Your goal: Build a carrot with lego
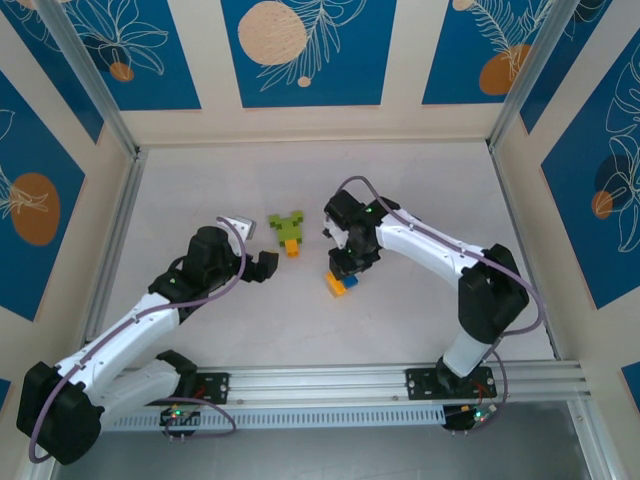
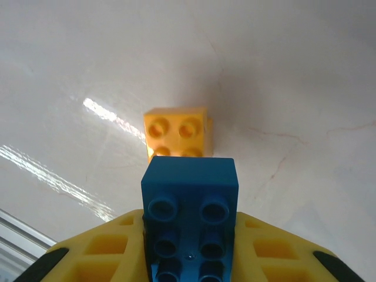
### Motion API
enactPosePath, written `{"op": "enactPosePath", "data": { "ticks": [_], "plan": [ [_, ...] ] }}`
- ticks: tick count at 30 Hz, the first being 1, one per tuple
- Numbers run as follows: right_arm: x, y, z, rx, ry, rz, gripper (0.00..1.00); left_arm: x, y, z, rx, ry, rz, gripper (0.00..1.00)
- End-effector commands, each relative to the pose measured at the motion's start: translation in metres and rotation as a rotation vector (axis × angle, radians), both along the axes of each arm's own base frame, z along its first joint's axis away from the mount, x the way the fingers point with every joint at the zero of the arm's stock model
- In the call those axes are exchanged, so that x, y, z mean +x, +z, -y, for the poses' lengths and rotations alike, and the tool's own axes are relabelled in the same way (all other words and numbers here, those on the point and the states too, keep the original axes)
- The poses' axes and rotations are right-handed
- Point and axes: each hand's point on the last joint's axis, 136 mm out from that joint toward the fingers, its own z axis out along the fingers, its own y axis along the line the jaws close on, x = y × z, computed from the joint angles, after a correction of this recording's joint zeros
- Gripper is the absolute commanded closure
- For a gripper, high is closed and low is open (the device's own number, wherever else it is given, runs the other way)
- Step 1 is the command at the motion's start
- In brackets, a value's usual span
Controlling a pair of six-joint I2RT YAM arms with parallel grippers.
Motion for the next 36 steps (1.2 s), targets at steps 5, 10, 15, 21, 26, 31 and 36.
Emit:
{"op": "enactPosePath", "data": {
  "ticks": [5, 10, 15, 21, 26, 31, 36],
  "plan": [
    [-0.001, -0.002, -0.015, -0.016, 0.011, -0.049, 0.69, 0.001, 0.011, 0.005, -0.006, -0.024, 0.021, 0.01],
    [-0.003, -0.006, -0.017, -0.035, 0.02, -0.056, 0.69, 0.0, 0.012, 0.005, -0.009, -0.025, 0.023, 0.01],
    [-0.004, -0.01, -0.016, -0.054, 0.022, -0.064, 0.69, 0.0, 0.011, 0.005, -0.011, -0.026, 0.02, 0.01],
    [-0.004, -0.012, -0.015, -0.066, 0.021, -0.065, 0.69, 0.0, 0.011, 0.005, -0.011, -0.028, 0.02, 0.01],
    [-0.005, -0.017, -0.016, -0.074, 0.025, -0.075, 0.69, 0.0, 0.011, 0.005, -0.011, -0.028, 0.02, 0.01],
    [-0.005, -0.02, -0.017, -0.08, 0.026, -0.076, 0.69, 0.0, 0.011, 0.006, -0.011, -0.031, 0.021, 0.01],
    [-0.005, -0.022, -0.017, -0.085, 0.026, -0.078, 0.69, 0.0, 0.011, 0.005, -0.01, -0.03, 0.02, 0.01]
  ]
}}
